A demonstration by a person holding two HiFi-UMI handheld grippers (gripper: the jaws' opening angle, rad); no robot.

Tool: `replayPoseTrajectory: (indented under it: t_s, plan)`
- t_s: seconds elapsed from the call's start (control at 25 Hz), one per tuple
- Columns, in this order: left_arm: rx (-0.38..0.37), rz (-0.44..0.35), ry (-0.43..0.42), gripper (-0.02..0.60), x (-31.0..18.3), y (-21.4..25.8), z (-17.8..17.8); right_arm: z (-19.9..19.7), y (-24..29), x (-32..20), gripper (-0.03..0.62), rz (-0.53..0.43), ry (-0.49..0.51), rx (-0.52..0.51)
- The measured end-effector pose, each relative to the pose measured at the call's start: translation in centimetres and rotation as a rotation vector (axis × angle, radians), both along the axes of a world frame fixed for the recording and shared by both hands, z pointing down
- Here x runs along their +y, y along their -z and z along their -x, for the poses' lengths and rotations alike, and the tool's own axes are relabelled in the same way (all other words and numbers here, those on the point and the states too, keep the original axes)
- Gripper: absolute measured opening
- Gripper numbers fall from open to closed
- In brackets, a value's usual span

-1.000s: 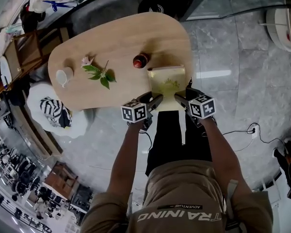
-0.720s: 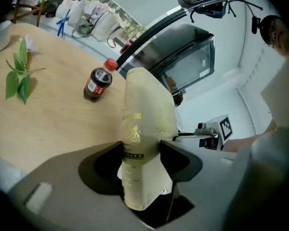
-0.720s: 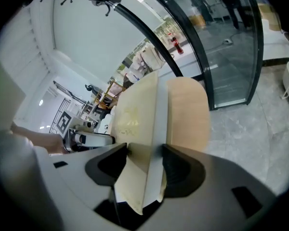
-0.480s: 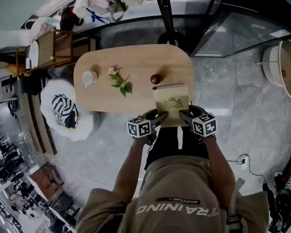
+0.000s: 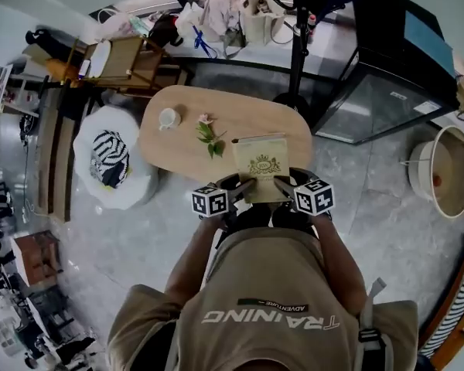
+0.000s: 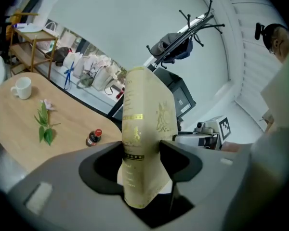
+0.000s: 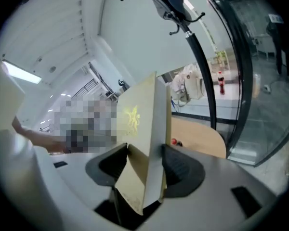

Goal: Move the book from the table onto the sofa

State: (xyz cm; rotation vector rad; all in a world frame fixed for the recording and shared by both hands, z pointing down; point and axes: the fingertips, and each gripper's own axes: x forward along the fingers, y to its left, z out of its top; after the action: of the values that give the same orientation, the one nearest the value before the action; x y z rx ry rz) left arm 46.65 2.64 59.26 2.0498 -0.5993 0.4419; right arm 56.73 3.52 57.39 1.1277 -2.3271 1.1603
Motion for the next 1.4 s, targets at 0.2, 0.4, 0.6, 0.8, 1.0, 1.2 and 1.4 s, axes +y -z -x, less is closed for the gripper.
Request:
replayPoseTrajectory:
  t_s: [0.2, 0.4, 0.6, 0.8, 1.0, 1.2, 1.4]
  plan:
    - [-0.016, -0.103, 0.087, 0.239, -2.7, 4.7, 1.3, 1.3, 4.6, -3.6, 0.233, -0.100, 0.118, 0.024]
    - [-0.003, -0.186, 0.142, 0.239, -4.8, 7.5, 1.2, 1.3, 7.5, -6.1, 0.232, -0.173, 0.176, 0.035]
    - [0.003, -0.193, 0.197, 0.239, -4.5, 8.1, 1.3, 1.4, 8.2, -6.4, 0.232, -0.179, 0.204, 0.003]
    - [-0.033, -0.159, 0.255, 0.239, -3.0, 7.4, 2.5, 2.6, 7.7, -6.0, 0.225, -0.169, 0.262, -0.041]
    - [-0.068, -0.147, 0.314, 0.239, -0.8, 6.8, 5.2, 5.4, 6.8, -4.5, 0.221, -0.138, 0.325, -0.086]
    - [-0.052, -0.148, 0.417, 0.239, 0.8, 6.8, 8.8, 9.2, 6.9, -3.8, 0.221, -0.141, 0.417, -0.081]
    - [-0.028, -0.157, 0.518, 0.239, 3.4, 6.9, 13.8, 14.7, 7.4, -2.2, 0.218, -0.148, 0.528, -0.074]
